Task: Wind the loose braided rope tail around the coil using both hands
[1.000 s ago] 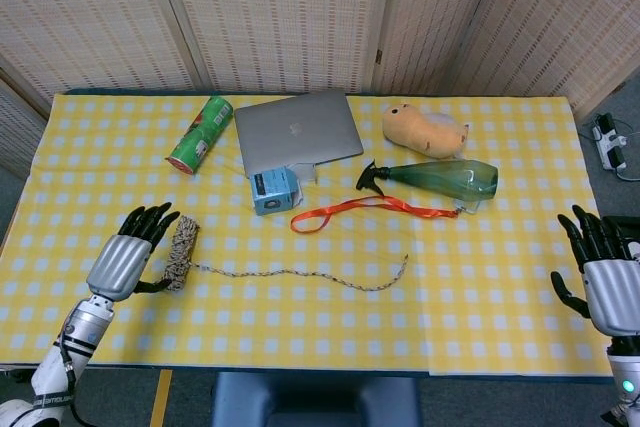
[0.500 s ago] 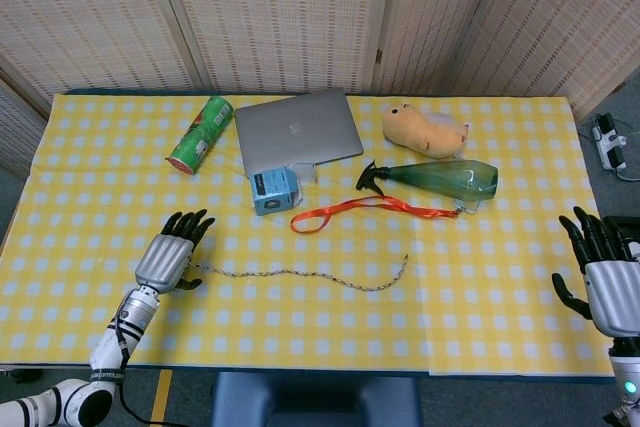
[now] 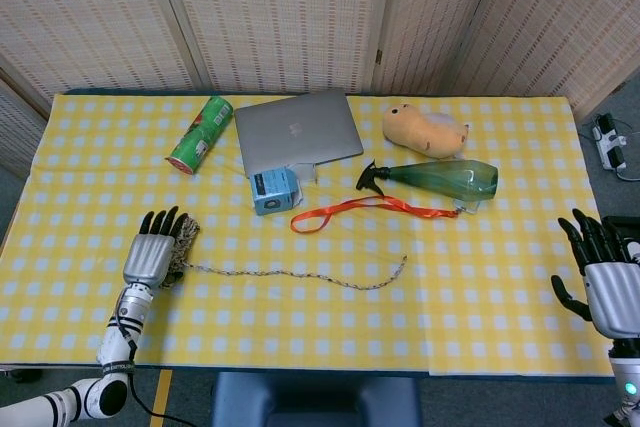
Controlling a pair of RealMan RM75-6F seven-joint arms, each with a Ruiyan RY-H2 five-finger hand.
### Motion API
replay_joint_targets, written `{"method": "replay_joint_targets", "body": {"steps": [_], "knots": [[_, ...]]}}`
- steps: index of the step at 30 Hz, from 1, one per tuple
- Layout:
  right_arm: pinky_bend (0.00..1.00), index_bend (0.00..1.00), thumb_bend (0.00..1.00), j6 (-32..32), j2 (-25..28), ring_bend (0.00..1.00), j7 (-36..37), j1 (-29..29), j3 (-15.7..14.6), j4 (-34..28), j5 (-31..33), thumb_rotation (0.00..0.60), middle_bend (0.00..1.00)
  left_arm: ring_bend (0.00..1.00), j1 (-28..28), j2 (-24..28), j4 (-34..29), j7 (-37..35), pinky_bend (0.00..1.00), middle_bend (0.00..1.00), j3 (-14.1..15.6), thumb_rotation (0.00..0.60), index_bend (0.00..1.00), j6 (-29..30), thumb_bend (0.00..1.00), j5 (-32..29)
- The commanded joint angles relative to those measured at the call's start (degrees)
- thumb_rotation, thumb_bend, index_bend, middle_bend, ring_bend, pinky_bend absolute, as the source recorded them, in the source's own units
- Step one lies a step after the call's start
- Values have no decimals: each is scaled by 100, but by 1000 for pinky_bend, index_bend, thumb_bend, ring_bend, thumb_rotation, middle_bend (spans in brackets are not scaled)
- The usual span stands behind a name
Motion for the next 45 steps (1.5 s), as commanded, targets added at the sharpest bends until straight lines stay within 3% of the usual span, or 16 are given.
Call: {"method": "replay_joint_targets", "body": {"steps": [1,8,11,16,22,34,38,45], "knots": [[0,0,409,-7,-4,3,2,1,-3,4,1,600,0,0,58,-26,135,68,0,0,-93,600,0,39,161,-266],[0,0,409,-20,-17,1,7,-7,-15,28,20,600,0,0,159,224,123,-103,0,0,-135,600,6,-132,161,-578],[0,0,409,-19,-32,0,43,-8,-22,50,9,600,0,27,202,243,147,-243,11,56,-111,600,109,-118,161,-543],[0,0,409,-45,-40,0,86,-3,-30,86,12,600,0,143,214,186,270,-443,147,193,-72,600,251,-185,162,-481],[0,0,409,-24,-39,0,136,-7,-26,116,0,600,0,221,178,27,465,-622,323,275,-80,600,338,-168,162,-354],[0,0,409,-66,-58,0,190,-12,-46,146,24,600,0,291,135,23,468,-718,343,332,-112,600,382,-313,166,-422],[0,0,409,-71,-56,0,187,-10,-45,142,29,600,0,339,123,17,499,-830,368,361,-112,600,406,-402,228,-428],[0,0,409,-73,-33,0,163,-3,-40,98,24,600,0,392,123,24,564,-1065,414,410,-118,600,459,-530,433,-423]]}}
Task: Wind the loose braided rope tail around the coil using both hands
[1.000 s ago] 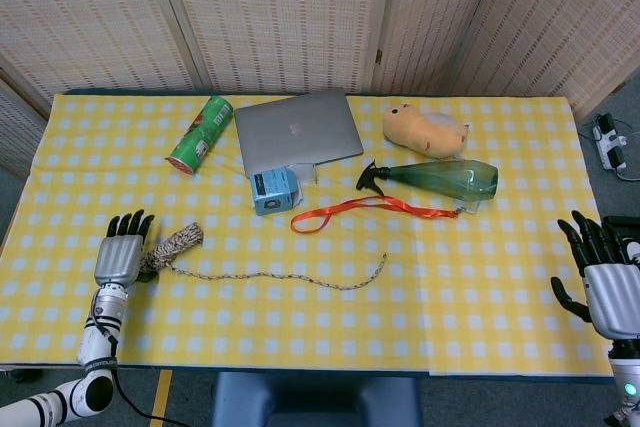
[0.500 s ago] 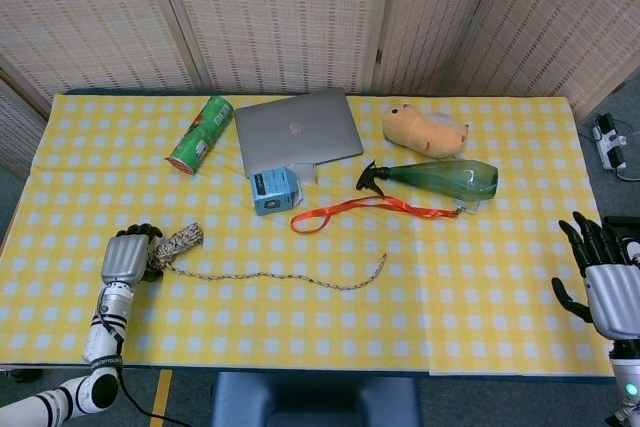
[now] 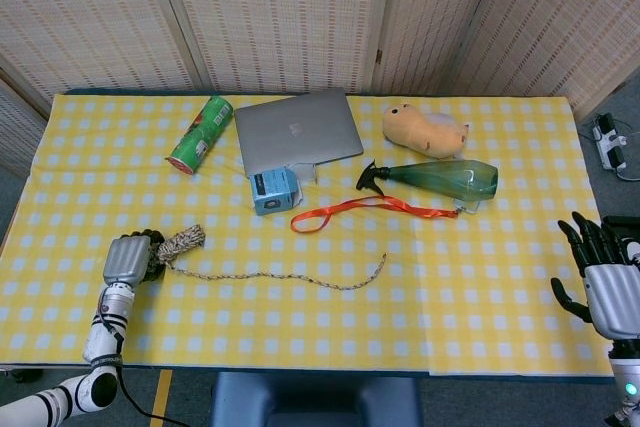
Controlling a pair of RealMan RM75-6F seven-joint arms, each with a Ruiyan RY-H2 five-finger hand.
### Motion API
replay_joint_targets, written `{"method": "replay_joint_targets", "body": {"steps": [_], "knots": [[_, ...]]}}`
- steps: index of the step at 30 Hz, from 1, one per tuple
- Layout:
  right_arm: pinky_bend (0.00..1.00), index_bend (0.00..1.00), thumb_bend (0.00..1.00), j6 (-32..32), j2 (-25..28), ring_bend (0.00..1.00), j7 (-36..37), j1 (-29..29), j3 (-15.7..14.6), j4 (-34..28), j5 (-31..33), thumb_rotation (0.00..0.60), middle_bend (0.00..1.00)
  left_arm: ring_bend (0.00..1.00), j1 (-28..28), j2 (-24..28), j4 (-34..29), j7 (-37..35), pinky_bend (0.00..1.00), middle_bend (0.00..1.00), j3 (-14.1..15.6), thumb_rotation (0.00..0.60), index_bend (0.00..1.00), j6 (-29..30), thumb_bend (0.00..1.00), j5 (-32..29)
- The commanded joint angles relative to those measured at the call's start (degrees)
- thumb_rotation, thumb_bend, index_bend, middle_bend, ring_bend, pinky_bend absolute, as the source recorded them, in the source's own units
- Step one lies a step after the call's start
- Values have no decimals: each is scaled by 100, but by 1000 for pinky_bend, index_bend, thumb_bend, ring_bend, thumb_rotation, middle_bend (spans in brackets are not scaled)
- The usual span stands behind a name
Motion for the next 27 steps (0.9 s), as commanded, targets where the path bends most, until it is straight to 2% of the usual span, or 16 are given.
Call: {"method": "replay_joint_targets", "body": {"steps": [1,6,13,23,27], "knots": [[0,0,409,6,8,0,-20,1,3,-14,-3,600,0,393,3,23,2,-89,415,411,-5,600,461,-65,451,-10],[0,0,409,8,18,0,-53,6,7,-48,-6,600,0,415,0,55,14,-265,443,435,-4,600,489,-183,526,-5],[0,0,409,10,44,0,-108,32,6,-107,-70,600,0,537,42,16,201,-1283,651,561,-103,600,646,-199,719,380],[0,2,405,-269,218,66,-15,381,-59,-304,-625,600,10,603,102,88,271,-2448,742,631,-39,600,713,139,773,1226],[2,83,404,-611,279,85,-70,649,-96,-455,-839,600,46,621,123,149,158,-2808,758,652,1,600,734,326,777,1533]]}}
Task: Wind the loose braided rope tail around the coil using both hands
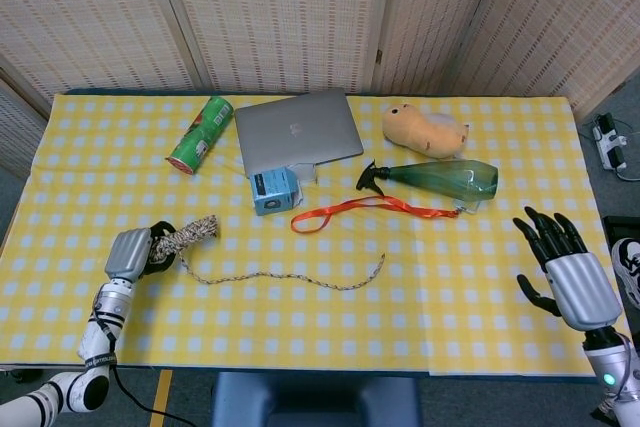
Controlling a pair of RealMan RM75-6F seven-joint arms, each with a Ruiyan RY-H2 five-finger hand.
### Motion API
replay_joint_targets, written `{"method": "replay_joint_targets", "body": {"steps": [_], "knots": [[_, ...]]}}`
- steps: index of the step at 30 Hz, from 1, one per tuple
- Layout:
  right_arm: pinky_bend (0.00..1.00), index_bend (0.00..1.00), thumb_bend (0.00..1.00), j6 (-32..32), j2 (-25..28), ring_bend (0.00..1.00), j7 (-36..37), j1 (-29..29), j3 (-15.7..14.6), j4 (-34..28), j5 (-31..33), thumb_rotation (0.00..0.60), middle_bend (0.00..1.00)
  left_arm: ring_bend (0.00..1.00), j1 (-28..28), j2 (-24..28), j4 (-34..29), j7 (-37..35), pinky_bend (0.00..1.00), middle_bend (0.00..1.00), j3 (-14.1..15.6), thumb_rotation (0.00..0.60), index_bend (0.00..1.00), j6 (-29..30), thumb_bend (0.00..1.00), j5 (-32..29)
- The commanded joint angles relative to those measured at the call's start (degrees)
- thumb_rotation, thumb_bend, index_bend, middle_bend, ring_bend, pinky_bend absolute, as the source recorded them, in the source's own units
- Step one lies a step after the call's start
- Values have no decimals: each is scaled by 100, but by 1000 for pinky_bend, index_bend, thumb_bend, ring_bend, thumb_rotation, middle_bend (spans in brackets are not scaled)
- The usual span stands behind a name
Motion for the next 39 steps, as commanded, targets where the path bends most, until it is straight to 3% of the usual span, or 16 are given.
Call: {"method": "replay_joint_targets", "body": {"steps": [1,7,13,26,39], "knots": [[3,117,404,-325,57,89,-48,253,-48,-140,-191,600,55,622,28,81,-132,-306,759,653,49,600,736,178,777,262],[4,272,404,-1269,-130,114,-62,919,-124,-155,-464,600,91,622,6,299,-526,-474,759,653,120,600,736,253,777,532],[4,335,404,-2108,-522,118,-181,1514,-104,7,-418,600,96,626,-15,352,-755,-728,760,659,111,600,741,229,777,566],[6,389,404,-3002,-1210,124,-593,2223,-106,525,-141,600,107,637,-19,407,-669,-1709,763,673,215,600,761,202,777,818],[25,432,404,-3382,-2293,138,-868,2762,-7,1425,164,600,134,637,-37,395,-654,-1841,763,674,250,600,760,291,777,910]]}}
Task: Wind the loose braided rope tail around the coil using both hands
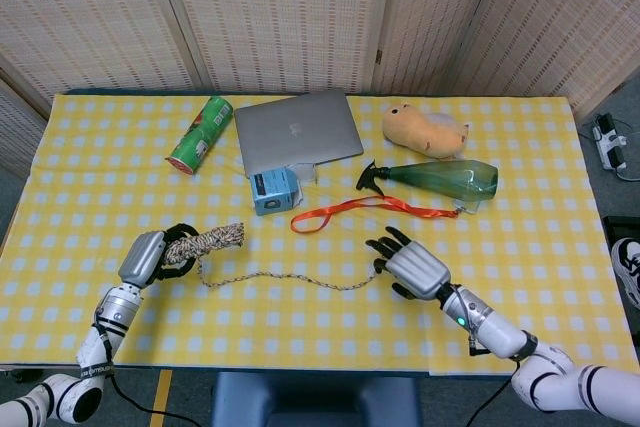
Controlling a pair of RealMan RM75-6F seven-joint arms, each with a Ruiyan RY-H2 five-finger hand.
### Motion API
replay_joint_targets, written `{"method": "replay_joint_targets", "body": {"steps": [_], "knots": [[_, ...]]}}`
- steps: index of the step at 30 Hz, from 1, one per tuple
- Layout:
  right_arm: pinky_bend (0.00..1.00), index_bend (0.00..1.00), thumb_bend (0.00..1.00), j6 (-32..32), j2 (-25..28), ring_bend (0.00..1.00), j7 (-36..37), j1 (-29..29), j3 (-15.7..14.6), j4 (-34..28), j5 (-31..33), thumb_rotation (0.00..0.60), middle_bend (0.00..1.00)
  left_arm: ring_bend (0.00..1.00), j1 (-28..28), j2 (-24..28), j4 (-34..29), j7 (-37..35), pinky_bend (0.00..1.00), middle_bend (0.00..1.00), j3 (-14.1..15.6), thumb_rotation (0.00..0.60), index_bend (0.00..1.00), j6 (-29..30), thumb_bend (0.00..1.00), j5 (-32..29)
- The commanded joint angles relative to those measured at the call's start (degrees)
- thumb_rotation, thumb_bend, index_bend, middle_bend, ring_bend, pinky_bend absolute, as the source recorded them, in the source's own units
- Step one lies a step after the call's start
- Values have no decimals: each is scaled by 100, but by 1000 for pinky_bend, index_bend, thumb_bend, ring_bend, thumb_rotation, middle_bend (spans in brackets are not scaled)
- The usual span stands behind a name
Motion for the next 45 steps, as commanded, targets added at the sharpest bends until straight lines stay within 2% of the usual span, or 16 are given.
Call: {"method": "replay_joint_targets", "body": {"steps": [1,17,45], "knots": [[25,435,404,-89,-283,139,-127,126,26,257,133,600,137,637,0,6,4,-3,763,674,4,600,760,-6,777,-12],[29,492,405,-60,-1143,145,-14,350,-62,1177,362,600,165,637,30,-6,98,-76,763,674,37,600,761,-10,777,-69],[36,542,405,-57,-1352,154,-47,518,-211,1394,548,600,202,636,72,-24,233,-192,763,673,58,600,761,-3,777,-94]]}}
